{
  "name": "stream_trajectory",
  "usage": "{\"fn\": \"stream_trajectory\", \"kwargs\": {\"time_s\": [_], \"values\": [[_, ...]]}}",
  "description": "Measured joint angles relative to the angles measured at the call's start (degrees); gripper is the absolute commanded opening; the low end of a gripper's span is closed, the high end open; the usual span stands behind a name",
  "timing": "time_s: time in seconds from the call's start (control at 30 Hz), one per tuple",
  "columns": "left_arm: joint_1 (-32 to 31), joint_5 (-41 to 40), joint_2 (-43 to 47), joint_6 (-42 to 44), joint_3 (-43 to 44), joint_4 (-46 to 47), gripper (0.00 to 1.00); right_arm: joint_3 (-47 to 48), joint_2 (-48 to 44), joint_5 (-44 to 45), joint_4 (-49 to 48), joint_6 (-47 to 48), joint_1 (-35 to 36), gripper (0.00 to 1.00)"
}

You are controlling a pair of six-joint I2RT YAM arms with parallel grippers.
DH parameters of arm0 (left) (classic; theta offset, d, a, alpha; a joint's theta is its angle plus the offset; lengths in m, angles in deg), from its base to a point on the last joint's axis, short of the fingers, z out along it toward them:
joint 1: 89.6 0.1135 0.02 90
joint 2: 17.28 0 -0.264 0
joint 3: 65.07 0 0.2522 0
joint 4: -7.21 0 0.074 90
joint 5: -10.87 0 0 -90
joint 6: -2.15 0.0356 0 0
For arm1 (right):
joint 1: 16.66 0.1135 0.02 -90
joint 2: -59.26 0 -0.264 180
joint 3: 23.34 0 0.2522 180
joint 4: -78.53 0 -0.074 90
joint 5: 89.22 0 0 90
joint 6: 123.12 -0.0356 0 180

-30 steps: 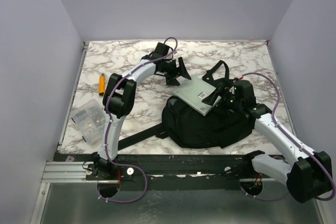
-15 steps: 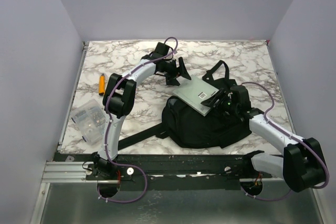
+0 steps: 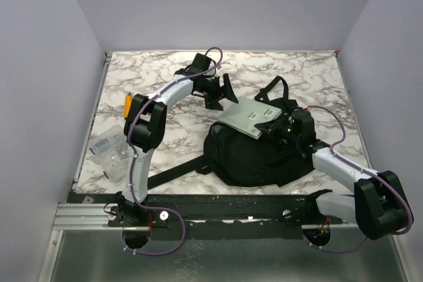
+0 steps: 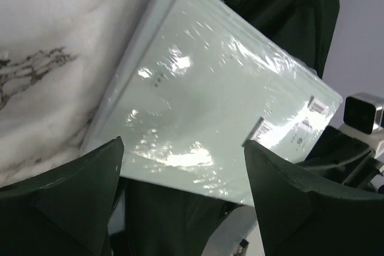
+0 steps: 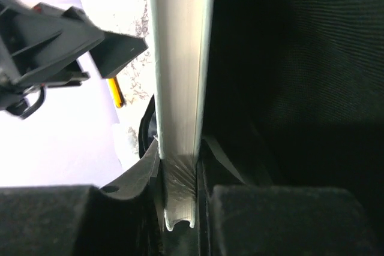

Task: Pack the student bag
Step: Pick up the book from the center of the board.

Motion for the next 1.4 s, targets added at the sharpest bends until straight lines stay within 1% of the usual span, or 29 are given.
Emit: {"fn": "stream_trajectory", "kwargs": {"time_s": [0.1, 0.17, 0.23, 0.33, 0.37, 0.43, 0.5, 0.6, 0.67, 0.77, 0.83, 0.87, 0.9, 0.97, 1.03, 1.13, 1.2, 1.3, 1.4], "values": [[0.3, -1.9, 6.3, 2.6, -1.9, -3.1, 0.88, 2.7, -1.0, 0.0, 3.9, 2.6, 0.0, 0.0], [0.7, -4.4, 12.5, 4.7, -3.3, -4.5, 0.89, 5.3, -2.8, 0.2, 7.7, 5.2, 0.0, 0.0], [1.4, -7.6, 21.3, 7.1, -5.0, -5.2, 0.89, 8.0, -4.9, 0.2, 11.4, 8.0, -0.1, 0.0], [2.2, -10.5, 31.5, 9.4, -7.6, -5.1, 0.89, 13.2, -7.4, -0.5, 16.7, 11.6, -0.4, 0.0], [2.3, -11.5, 36.2, 10.5, -9.6, -5.0, 0.89, 15.0, -8.0, -1.2, 17.9, 12.6, -0.5, 0.0], [2.3, -11.9, 41.4, 11.4, -11.8, -5.3, 0.89, 18.2, -9.0, -3.3, 19.8, 14.2, -0.7, 0.0], [2.3, -12.0, 44.9, 12.7, -13.7, -5.6, 0.88, 21.2, -9.9, -6.2, 21.0, 15.5, -0.8, 0.0], [3.2, -11.4, 47.0, 14.0, -15.4, -6.3, 0.88, 25.1, -10.7, -12.1, 21.7, 16.5, -0.8, 0.0], [5.0, -9.9, 48.0, 14.0, -17.7, -5.5, 0.88, 27.5, -10.8, -17.0, 21.5, 16.5, -0.8, 0.0], [8.7, -5.2, 50.3, 11.7, -23.3, -2.3, 0.88, 28.8, -10.8, -24.2, 18.6, 15.4, -0.8, 0.0], [11.1, 0.1, 51.4, 8.8, -27.0, 1.4, 0.88, 28.8, -10.8, -28.4, 16.5, 14.5, -0.7, 0.0], [12.0, 4.2, 51.7, 6.3, -28.8, 4.5, 0.87, 28.8, -10.7, -29.7, 16.1, 14.0, -0.7, 0.0], [12.4, 7.8, 52.0, 3.7, -30.5, 8.1, 0.86, 28.8, -10.7, -31.3, 15.7, 13.6, -0.7, 0.0], [12.5, 12.5, 52.2, -0.3, -32.7, 13.4, 0.85, 28.8, -10.5, -33.6, 14.8, 12.9, -0.8, 0.0], [12.5, 18.4, 52.2, -7.1, -36.0, 22.8, 0.83, 28.8, -10.5, -35.6, 13.6, 12.3, -0.8, 0.0], [12.5, 24.7, 52.3, -16.7, -39.8, 35.5, 0.74, 28.8, -10.5, -38.4, 11.3, 11.4, -0.8, 0.0], [12.5, 27.3, 52.7, -22.7, -41.5, 43.4, 0.69, 28.8, -10.5, -39.9, 9.7, 11.0, -0.7, 0.0], [12.5, 29.5, 54.0, -29.5, -43.9, 52.4, 0.67, 28.8, -10.4, -41.6, 7.9, 10.8, -0.8, 0.0], [12.4, 30.5, 56.5, -34.6, -47.0, 58.8, 0.62, 28.8, -9.6, -43.3, 5.8, 10.5, -0.8, 0.0]]}}
